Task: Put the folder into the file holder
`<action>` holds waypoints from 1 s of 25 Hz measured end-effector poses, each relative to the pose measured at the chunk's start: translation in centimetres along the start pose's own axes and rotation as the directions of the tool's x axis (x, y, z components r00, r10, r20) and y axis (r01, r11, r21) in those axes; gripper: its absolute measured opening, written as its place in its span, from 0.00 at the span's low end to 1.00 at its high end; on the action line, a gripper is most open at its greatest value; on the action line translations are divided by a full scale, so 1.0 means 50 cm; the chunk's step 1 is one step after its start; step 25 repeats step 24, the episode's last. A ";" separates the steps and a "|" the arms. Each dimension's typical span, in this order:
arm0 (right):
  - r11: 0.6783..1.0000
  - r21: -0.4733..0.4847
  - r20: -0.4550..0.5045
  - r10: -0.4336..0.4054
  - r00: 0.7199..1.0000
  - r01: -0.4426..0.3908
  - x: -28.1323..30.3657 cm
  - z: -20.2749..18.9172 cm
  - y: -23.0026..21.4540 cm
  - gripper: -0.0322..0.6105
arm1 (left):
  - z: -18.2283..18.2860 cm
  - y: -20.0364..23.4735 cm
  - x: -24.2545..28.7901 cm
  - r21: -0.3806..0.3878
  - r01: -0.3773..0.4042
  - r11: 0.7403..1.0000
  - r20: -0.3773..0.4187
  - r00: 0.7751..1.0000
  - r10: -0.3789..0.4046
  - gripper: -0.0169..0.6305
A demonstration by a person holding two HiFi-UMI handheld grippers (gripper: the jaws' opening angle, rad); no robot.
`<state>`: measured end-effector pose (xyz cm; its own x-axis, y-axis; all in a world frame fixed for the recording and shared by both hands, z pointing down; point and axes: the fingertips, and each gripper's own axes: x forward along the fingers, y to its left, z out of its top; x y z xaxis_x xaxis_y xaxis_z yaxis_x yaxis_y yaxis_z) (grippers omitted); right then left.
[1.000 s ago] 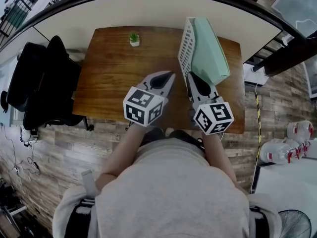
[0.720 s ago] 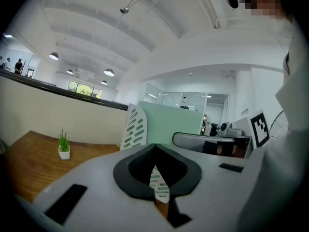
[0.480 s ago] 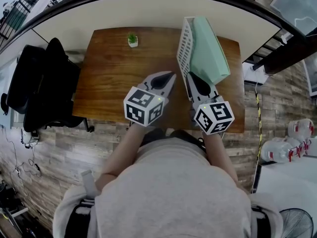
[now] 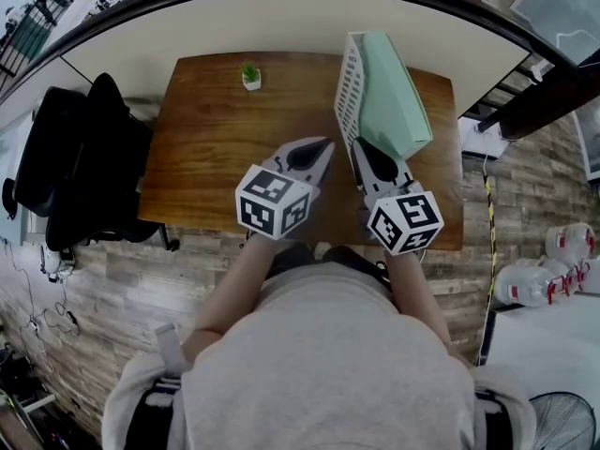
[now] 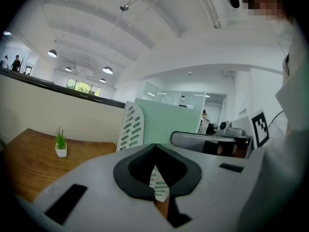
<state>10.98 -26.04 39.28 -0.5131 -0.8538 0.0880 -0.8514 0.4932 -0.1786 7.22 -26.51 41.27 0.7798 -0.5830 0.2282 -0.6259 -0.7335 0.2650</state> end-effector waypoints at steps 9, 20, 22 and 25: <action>1.000 0.011 -0.008 0.008 1.000 -0.008 0.005 -0.003 0.005 0.06 | -0.008 -0.001 0.000 -0.008 0.023 1.000 -0.010 1.000 -0.023 0.05; 1.000 -0.002 -0.010 0.001 1.000 -0.001 0.009 -0.007 0.009 0.06 | -0.017 0.003 0.002 -0.012 0.040 0.999 -0.026 0.999 -0.040 0.05; 1.000 -0.003 -0.008 0.002 1.000 -0.002 0.011 -0.004 0.010 0.06 | -0.021 0.002 0.003 -0.014 0.046 0.999 -0.032 0.998 -0.046 0.05; 1.000 -0.005 -0.005 0.003 1.000 -0.003 0.013 -0.002 0.010 0.06 | -0.025 0.002 0.004 -0.014 0.052 0.999 -0.037 0.998 -0.052 0.05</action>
